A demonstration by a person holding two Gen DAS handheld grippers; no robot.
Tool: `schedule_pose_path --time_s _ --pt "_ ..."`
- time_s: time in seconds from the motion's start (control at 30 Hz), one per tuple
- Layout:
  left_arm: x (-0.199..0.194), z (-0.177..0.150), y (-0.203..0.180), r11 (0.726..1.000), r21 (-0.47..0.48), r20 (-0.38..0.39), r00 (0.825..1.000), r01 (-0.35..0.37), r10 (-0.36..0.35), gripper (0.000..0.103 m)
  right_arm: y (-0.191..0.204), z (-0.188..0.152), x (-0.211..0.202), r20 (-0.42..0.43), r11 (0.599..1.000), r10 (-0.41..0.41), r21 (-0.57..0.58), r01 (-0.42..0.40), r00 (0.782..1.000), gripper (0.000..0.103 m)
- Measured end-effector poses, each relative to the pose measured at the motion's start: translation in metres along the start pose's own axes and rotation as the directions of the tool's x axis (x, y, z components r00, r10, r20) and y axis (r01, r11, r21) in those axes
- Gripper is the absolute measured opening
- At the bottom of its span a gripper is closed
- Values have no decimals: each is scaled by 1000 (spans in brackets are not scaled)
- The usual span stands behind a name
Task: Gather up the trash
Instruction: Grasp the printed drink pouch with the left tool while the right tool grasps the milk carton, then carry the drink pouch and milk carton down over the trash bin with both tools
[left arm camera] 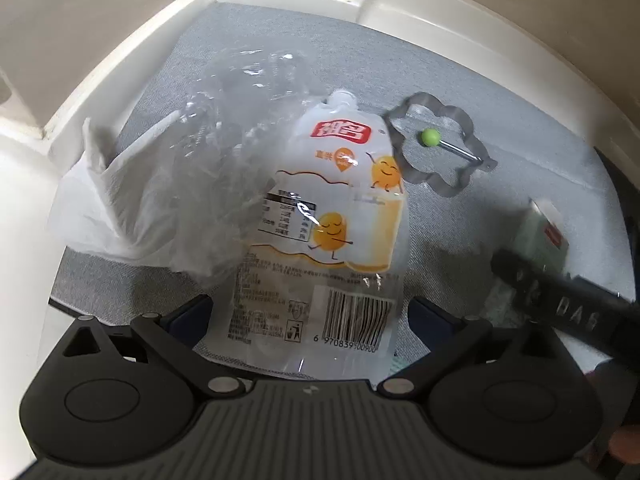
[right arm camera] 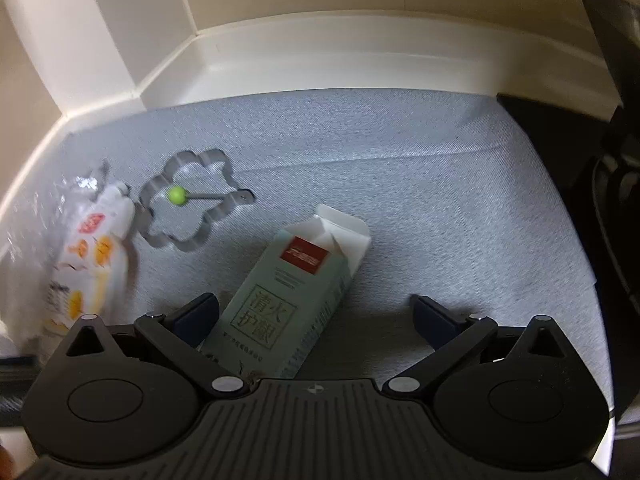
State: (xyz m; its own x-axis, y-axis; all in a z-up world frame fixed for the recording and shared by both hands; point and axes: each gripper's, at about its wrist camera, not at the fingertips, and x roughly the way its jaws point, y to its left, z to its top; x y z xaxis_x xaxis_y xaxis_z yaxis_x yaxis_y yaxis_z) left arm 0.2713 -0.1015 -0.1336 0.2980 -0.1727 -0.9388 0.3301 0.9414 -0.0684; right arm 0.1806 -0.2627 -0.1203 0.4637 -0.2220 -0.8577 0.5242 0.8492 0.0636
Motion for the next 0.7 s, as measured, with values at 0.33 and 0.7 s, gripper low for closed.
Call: schedule_pose_path --time_s 0.33,0.7 --pt "-34 0 13 996 -81 93 995 45 -37 72 -3 -16 -23 97 996 58 -75 -51 994 41" --pt "-108 -30 24 979 -98 213 965 177 -153 71 -21 -15 -78 289 990 129 10 -138 948 41"
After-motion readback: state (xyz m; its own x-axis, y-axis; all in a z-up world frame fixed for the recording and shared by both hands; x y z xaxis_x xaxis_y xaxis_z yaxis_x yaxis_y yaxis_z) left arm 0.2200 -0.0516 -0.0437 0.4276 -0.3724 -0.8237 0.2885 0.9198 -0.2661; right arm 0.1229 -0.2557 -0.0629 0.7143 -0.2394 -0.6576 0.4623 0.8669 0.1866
